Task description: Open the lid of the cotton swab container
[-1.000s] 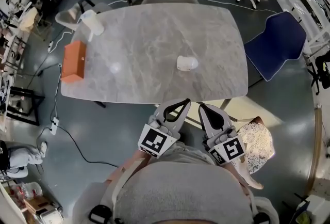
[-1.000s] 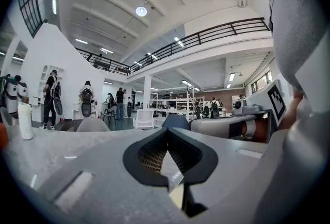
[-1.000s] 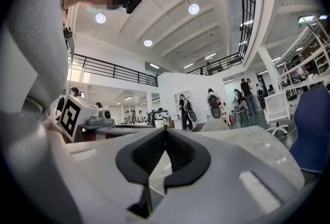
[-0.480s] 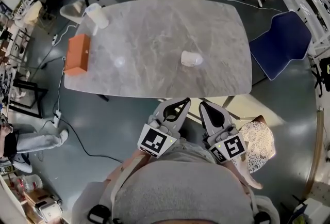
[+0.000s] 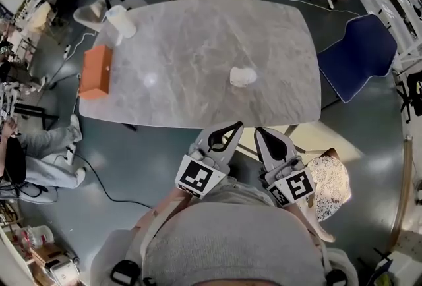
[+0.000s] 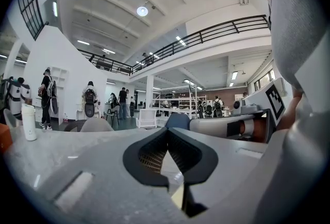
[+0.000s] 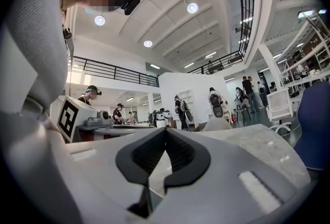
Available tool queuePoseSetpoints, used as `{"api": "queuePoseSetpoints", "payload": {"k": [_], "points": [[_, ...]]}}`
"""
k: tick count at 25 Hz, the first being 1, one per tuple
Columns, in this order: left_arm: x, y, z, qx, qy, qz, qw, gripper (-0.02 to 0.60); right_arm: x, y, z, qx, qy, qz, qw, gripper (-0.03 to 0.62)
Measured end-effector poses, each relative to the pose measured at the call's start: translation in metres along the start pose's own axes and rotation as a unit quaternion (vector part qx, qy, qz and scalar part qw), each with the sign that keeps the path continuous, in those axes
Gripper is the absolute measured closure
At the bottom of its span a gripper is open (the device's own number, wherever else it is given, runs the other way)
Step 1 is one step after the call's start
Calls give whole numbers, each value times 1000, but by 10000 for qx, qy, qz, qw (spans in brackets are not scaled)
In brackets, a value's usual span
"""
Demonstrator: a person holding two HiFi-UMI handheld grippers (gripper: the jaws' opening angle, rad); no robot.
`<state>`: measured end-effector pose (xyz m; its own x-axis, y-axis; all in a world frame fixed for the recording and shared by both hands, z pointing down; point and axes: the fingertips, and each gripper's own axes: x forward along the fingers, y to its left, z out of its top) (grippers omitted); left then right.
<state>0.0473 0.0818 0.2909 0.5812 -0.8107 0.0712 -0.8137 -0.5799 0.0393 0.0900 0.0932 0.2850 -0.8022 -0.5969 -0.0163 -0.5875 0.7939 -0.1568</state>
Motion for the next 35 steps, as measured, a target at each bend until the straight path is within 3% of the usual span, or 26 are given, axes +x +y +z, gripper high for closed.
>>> {"api": "queuePoseSetpoints", "payload": {"k": [35], "points": [[107,133,25,35,-147,-223,9996,584,130,-102,26,-81,-88,-267,9996,592]]}}
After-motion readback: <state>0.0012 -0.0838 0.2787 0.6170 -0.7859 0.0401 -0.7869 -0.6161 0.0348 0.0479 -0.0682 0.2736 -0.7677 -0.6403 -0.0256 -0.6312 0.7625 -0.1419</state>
